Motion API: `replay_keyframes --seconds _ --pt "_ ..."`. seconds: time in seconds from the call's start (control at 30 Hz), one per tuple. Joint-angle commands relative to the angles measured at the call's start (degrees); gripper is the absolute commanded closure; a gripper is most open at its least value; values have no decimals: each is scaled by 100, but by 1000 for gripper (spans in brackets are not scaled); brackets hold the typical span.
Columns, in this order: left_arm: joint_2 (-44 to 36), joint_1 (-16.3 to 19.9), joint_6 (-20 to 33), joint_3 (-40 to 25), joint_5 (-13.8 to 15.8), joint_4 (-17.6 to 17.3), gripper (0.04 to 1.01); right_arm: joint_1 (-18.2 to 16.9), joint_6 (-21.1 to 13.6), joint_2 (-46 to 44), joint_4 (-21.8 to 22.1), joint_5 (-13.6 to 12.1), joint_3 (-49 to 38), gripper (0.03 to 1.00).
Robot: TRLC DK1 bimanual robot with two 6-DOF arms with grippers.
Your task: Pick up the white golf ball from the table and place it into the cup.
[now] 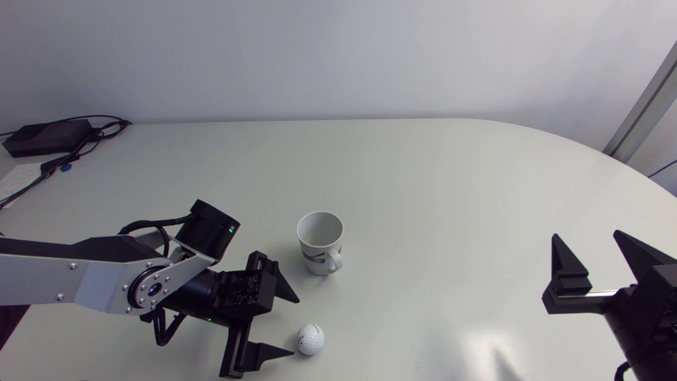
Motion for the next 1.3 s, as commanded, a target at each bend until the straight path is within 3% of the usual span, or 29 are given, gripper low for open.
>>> replay_keyframes --seconds 0.0,1.27 --pt "113 -93 -20 -153 -15 -47 56 14 66 -32 -6 -47 -259 70" --pt "429 -656 -240 172 -199 -266 57 14 31 -32 -15 -47 -259 70"
